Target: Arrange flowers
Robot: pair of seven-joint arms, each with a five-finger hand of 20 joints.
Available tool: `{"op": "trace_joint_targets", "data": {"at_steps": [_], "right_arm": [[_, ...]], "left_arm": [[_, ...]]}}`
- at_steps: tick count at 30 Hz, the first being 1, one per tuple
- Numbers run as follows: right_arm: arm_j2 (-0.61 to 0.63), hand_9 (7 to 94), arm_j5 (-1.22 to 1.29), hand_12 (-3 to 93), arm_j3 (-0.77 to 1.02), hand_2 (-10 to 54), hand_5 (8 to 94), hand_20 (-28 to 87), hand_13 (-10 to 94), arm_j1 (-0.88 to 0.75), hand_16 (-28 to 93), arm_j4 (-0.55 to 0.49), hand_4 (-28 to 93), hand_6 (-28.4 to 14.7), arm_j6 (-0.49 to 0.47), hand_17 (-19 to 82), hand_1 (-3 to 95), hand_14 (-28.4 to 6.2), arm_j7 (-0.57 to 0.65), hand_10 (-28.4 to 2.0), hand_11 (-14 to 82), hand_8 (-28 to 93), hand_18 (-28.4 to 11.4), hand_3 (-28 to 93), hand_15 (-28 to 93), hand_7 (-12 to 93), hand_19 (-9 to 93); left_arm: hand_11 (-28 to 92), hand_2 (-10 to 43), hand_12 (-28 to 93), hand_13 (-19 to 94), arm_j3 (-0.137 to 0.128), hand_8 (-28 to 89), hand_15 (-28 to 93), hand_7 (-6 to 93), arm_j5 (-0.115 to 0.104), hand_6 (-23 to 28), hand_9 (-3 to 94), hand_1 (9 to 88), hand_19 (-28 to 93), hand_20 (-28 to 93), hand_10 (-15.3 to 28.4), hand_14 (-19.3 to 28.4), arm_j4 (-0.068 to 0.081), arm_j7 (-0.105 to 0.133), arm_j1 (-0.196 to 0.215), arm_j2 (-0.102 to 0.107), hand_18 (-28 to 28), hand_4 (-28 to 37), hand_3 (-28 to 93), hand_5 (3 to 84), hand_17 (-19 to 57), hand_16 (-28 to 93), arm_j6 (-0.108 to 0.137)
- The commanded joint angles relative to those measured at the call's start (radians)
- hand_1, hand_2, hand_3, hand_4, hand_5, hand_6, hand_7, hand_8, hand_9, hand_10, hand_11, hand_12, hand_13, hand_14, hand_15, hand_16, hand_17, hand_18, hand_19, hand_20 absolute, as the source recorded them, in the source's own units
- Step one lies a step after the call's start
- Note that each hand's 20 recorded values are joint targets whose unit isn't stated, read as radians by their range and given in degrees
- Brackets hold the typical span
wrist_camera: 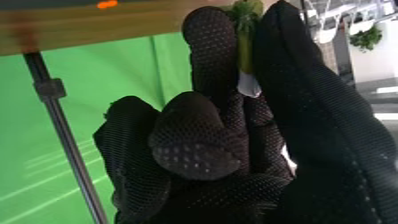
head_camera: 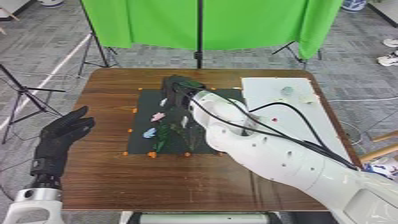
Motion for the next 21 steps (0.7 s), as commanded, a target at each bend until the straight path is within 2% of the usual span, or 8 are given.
{"op": "trace_joint_targets", "data": {"at_steps": [1, 4, 15, 18, 21], "right_arm": [[-0.005, 85.5, -0.038, 47.8, -0.005, -9.5, 72.7, 63, 86, -0.001, 33, 0.017, -20, 0.0, -0.017, 61, 62.8, -2.1, -0.002, -8.0, 11.9, 9, -15.4, 57, 68, 37, 93], [0.000, 85.0, -0.037, 46.6, -0.007, -9.5, 71.9, 63, 86, -0.008, 33, 0.023, -20, 0.3, -0.031, 60, 62.0, -2.2, 0.002, -8.1, 10.7, 9, -15.2, 57, 68, 37, 93], [0.011, 83.4, -0.042, 44.8, -0.007, -9.5, 70.1, 63, 85, -0.031, 32, 0.031, -19, 0.3, -0.084, 59, 59.2, -2.5, 0.006, -8.7, 9.1, 9, -15.5, 57, 69, 36, 93], [0.012, 82.3, -0.037, 44.7, -0.003, -9.5, 69.3, 63, 84, -0.035, 32, 0.030, -19, 0.1, -0.099, 59, 57.7, -2.6, 0.011, -9.2, 8.8, 9, -15.6, 57, 69, 35, 93], [0.013, 78.7, -0.038, 40.4, -0.006, -9.5, 67.8, 63, 84, -0.034, 32, 0.030, -18, -0.2, -0.096, 59, 56.4, -2.7, 0.005, -10.7, 12.3, 8, -15.6, 57, 69, 33, 93]], "left_arm": [[20, -1.1, 12, 40, 0.004, -6, 20, 10.0, 0.001, 6.8, 47.3, 43.2, 18, 22, 13.4, 16.7, 0.008, -0.014, 0.002, -0.001, 13.4, -3.5, 68, 44.7, 14.8, -3, -0.021], [20, -1.2, 12, 40, 0.005, -6, 20, 10.0, 0.002, 6.8, 47.1, 43.2, 18, 22, 13.3, 16.7, 0.012, -0.017, -0.002, -0.001, 13.4, -3.5, 68, 44.7, 14.8, -2, -0.029], [20, -1.6, 12, 40, 0.000, -6, 20, 9.8, 0.003, 6.6, 46.8, 43.0, 18, 21, 13.2, 16.8, 0.011, -0.024, -0.001, -0.002, 13.4, -3.6, 68, 44.7, 14.2, -2, -0.046], [20, -1.7, 12, 40, -0.001, -6, 20, 10.0, 0.005, 6.4, 46.7, 42.9, 18, 21, 13.2, 16.8, 0.013, -0.028, -0.004, 0.001, 13.4, -3.5, 68, 44.5, 14.0, -2, -0.053], [20, -1.7, 12, 40, -0.002, -6, 20, 10.1, 0.005, 6.2, 46.6, 42.8, 17, 21, 13.2, 16.8, 0.011, -0.027, 0.000, 0.000, 13.4, -3.6, 68, 44.3, 13.8, -2, -0.051]]}}
